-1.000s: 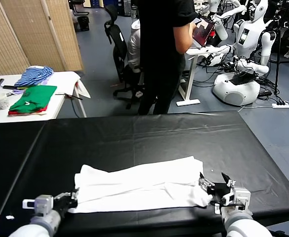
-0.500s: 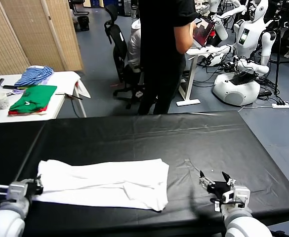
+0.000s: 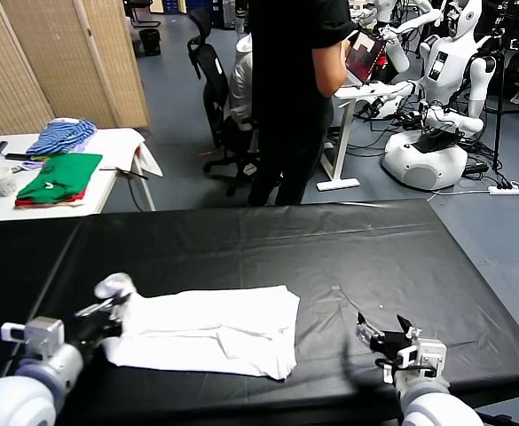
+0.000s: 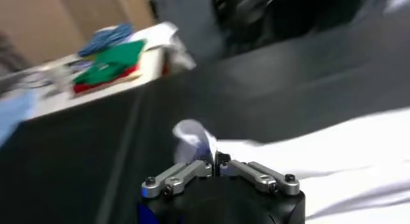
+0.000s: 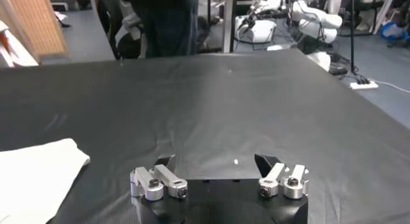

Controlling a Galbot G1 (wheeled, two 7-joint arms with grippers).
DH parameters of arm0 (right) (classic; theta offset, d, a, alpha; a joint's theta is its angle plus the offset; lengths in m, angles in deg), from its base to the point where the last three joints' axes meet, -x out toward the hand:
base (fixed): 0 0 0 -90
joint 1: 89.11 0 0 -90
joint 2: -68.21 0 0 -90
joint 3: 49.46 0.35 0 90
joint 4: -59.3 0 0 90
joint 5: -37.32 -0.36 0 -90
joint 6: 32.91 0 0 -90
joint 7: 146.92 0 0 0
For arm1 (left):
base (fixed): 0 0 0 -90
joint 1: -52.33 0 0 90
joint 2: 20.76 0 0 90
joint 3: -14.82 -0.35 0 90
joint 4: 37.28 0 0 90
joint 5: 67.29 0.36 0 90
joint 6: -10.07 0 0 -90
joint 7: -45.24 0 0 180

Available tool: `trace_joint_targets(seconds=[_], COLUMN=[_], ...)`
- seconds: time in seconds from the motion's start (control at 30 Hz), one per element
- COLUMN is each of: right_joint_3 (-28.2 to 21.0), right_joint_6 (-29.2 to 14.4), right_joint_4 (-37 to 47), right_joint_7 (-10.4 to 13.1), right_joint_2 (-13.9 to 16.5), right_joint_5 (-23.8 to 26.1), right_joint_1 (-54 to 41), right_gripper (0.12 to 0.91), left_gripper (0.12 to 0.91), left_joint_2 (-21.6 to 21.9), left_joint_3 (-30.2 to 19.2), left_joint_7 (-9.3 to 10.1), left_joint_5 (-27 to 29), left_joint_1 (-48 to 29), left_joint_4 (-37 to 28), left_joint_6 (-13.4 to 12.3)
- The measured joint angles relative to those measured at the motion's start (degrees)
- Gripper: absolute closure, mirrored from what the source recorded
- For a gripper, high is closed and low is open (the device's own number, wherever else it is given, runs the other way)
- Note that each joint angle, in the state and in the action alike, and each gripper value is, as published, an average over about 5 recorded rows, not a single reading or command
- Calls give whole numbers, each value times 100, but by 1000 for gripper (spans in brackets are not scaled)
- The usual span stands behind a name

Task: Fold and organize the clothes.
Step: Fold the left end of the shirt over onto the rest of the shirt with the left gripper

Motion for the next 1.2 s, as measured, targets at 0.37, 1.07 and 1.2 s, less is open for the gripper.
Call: trace_joint_targets(seconds=[0.37,1.07,1.2], right_joint_3=[-8,-28,-17], right_joint_6=[0,0,0], right_joint_4=[-95,-62,-68], right_joint_7=[4,3,3], right_joint_2=[-237,-472,-475], right_joint_5=[228,384,391], right_joint_1=[210,349,359], right_gripper=[118,118,118], left_gripper=[864,864,864], left_joint_2=[115,-344,-429], left_joint_3=[-884,-2928,-3200], left_joint_7=[21,-106,-105], left_joint_5=[-1272,-486,-359], left_joint_1=[-728,-1631,-1759], left_joint_4=[75,-508,-695], left_joint_6=[-1,-8,-129])
